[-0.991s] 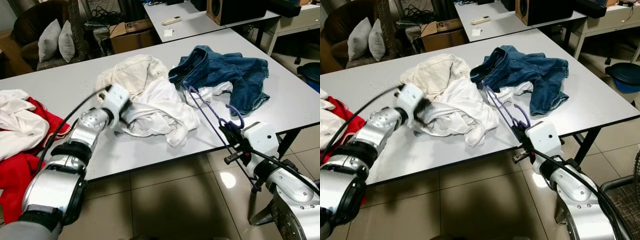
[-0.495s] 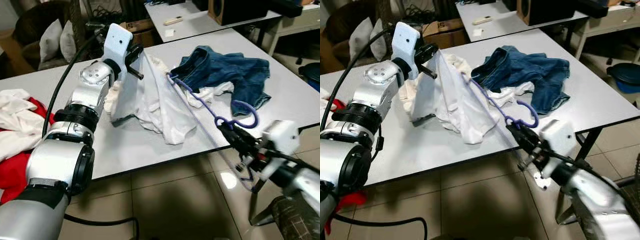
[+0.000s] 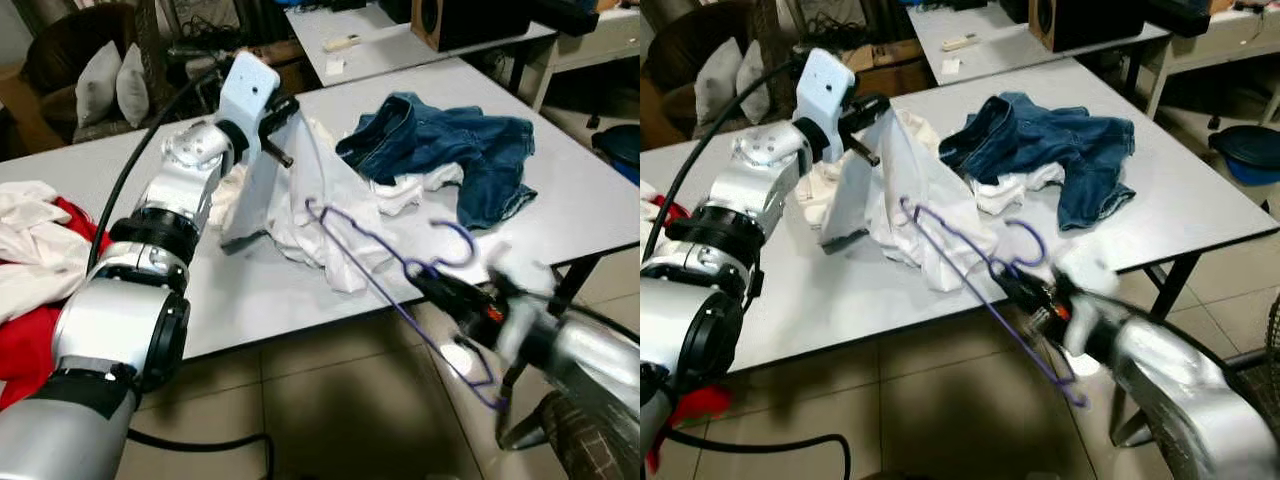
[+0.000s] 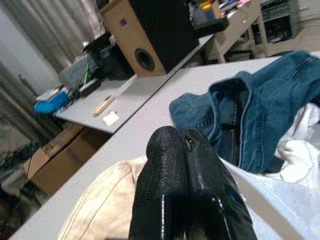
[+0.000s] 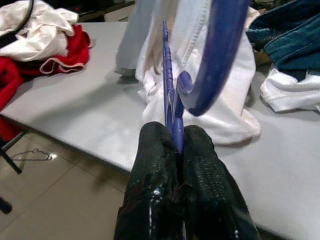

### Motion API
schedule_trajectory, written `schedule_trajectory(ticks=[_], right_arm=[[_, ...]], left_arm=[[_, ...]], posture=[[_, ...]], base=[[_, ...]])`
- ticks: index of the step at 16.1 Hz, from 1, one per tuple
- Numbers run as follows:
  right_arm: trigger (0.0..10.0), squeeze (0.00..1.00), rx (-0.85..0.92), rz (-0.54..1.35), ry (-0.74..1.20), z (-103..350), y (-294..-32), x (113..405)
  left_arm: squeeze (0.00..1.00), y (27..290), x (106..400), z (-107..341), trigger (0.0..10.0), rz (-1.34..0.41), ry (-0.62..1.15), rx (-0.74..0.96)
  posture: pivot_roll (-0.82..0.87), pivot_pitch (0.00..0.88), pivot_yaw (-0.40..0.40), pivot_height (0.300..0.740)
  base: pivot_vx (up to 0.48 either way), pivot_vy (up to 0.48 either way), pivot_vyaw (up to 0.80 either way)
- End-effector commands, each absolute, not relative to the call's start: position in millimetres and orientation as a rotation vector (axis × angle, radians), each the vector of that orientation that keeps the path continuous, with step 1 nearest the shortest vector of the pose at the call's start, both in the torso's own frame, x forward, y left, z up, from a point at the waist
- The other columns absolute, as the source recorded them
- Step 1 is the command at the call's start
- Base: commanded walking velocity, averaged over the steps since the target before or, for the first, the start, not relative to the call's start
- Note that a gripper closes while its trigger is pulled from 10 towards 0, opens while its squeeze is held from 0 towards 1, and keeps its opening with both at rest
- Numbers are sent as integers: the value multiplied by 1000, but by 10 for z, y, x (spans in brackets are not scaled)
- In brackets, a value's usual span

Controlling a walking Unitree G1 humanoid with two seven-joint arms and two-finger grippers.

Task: Hang hanger

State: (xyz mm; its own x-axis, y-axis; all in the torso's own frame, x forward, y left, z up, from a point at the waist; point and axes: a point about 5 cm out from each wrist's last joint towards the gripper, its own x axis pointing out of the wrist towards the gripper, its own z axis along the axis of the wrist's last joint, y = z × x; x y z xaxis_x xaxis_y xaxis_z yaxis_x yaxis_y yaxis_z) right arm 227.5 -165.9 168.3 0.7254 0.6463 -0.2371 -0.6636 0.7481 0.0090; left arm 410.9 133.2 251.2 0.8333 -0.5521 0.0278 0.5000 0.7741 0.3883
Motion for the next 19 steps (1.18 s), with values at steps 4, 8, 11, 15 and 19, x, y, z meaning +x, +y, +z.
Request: schedule_trajectory(ticks=[4,8,11,15,19], right_arm=[[10000,0,-40,638,286,1701,-1550,2590],[10000,0,85,425,214,1913,-1715,2859],[10000,0,147,267,76,2219,-2025,2995],[10000,0,165,317,50,2298,-2035,2947],[10000,0,142,416,54,2245,-1879,2864]], left_arm=[[0,1453,4102,2665,0,-553,-175,414],[0,1677,4093,2930,0,-434,-280,415],[0,1820,4031,3262,0,-357,-455,377],[0,1784,4047,3200,0,-416,-404,398],[0,1484,4016,2579,2431,-646,-212,378]], posture=[[-106,0,164,740],[-90,0,142,740],[-93,0,141,740],[-94,0,143,740],[-95,0,146,740]], base=[[0,0,0],[0,0,0],[0,0,0],[0,0,0],[0,0,0]])
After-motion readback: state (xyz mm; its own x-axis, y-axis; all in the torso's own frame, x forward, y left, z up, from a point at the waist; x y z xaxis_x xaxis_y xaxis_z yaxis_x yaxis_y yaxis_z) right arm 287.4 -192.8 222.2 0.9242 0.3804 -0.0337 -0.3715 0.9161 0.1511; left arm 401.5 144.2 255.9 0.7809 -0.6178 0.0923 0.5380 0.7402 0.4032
